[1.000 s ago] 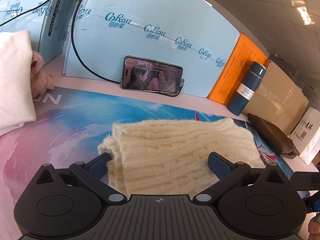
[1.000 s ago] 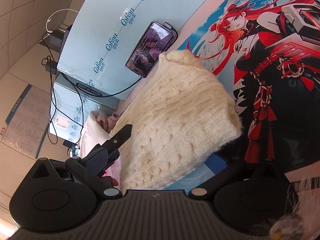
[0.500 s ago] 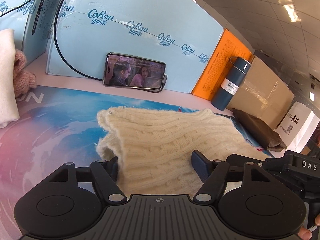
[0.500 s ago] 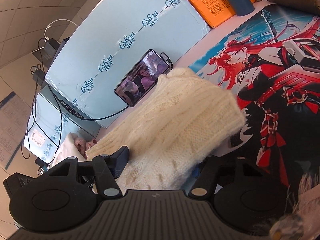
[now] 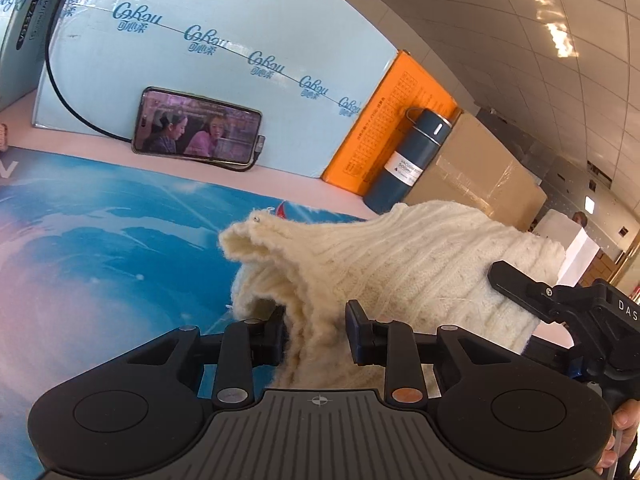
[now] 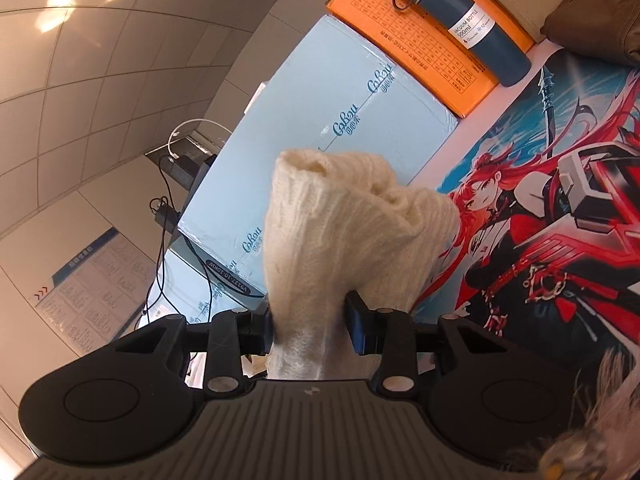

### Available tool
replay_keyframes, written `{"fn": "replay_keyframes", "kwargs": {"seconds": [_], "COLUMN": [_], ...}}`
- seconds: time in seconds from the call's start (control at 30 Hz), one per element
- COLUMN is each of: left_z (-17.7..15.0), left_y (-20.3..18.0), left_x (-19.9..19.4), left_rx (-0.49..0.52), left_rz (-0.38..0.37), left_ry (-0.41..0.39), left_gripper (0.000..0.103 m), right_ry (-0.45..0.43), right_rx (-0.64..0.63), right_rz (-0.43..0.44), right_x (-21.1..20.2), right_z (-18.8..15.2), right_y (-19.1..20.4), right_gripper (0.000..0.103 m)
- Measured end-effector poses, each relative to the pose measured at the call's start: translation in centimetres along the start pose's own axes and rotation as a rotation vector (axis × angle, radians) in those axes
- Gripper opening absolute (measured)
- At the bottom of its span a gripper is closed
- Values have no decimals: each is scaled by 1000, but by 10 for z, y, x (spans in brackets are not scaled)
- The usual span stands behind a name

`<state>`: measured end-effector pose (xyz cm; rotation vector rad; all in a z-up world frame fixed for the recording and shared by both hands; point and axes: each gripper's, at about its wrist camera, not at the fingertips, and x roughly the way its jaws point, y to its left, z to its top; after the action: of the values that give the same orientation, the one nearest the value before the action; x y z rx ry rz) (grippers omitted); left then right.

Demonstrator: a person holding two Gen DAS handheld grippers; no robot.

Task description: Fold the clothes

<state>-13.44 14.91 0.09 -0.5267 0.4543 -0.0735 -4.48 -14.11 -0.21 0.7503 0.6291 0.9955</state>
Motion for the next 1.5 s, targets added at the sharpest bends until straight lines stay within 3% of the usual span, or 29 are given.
{"fn": "replay_keyframes", "kwargs": {"seconds": [0.43, 0.73, 0.9, 1.13, 1.3, 1.37, 1.4, 1.43, 1.5], "left_z": [44, 63, 55, 42, 32, 25, 21, 16, 8], "left_y": [-113, -161, -174, -200, -215, -218, -220, -222, -227], "left_x": [95, 206, 257, 325, 357, 362, 362, 362, 361], "left_rx": [68, -3, -33, -15, 57, 110, 145, 183, 262], "left_rz": [-179, -240, -241, -241, -155, -105, -90, -78, -56], "left_ry": [-73, -68, -49, 20, 85, 107, 110, 110, 101], "left_gripper": [28, 28, 28, 28, 29, 36, 49, 54, 56], "right_ry": [-219, -396, -489, -610, -618, -598, -585, -573, -554], "right_rx": [-136, -194, -162, -143, -163, -158, -153, -148, -133], "right_rz": [26, 6, -39, -306, -639, -727, -764, -806, -882], "right_x": [-86, -99, -101, -107, -99, -96, -94, -91, -87], "right_z": [104, 179, 194, 209, 211, 212, 212, 211, 208], "right_y": [-53, -116, -154, -187, -198, -202, -203, -204, -205], "right_gripper": [31, 30, 30, 28, 28, 28, 28, 29, 39]}}
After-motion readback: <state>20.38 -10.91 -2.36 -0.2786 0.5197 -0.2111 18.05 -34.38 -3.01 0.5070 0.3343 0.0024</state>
